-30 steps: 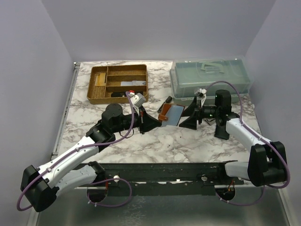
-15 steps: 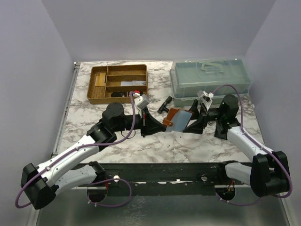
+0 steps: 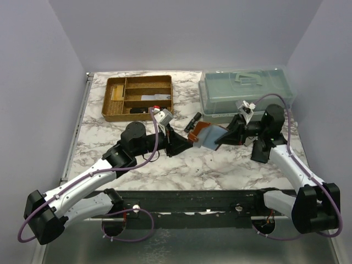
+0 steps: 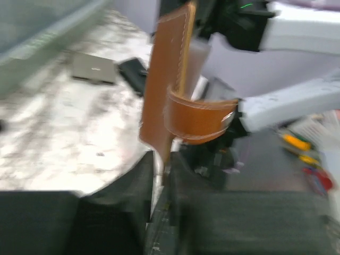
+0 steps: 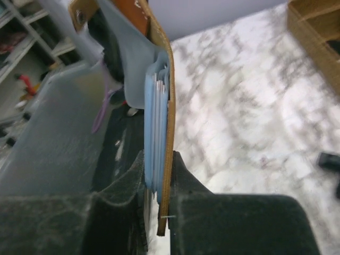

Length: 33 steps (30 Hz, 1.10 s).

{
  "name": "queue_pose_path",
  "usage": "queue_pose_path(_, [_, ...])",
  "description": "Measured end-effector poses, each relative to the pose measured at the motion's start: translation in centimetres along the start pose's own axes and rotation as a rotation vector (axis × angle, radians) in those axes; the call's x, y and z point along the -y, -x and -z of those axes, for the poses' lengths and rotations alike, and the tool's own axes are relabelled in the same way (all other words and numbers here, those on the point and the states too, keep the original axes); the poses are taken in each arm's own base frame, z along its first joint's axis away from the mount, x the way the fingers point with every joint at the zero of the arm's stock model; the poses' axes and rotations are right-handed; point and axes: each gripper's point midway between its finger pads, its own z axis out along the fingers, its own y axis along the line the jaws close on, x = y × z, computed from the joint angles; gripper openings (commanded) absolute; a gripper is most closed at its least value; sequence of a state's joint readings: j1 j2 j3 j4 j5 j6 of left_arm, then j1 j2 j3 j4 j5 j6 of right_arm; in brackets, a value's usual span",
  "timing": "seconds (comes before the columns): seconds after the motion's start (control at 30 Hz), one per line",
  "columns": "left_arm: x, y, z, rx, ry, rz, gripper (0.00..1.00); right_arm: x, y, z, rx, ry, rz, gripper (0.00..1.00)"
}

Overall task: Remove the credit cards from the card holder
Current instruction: Remove the credit card from the card holder.

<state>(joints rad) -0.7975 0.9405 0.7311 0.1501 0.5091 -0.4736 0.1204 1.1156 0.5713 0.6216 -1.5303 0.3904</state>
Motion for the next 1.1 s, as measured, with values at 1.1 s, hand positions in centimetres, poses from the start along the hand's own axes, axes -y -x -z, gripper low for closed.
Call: queue_pose_path(1.1, [-2.8, -12.2, -8.8, -0.178, 0.258, 0.248, 0.72, 10.9, -11.4, 4.0, -0.582, -0.751, -0.422, 0.01])
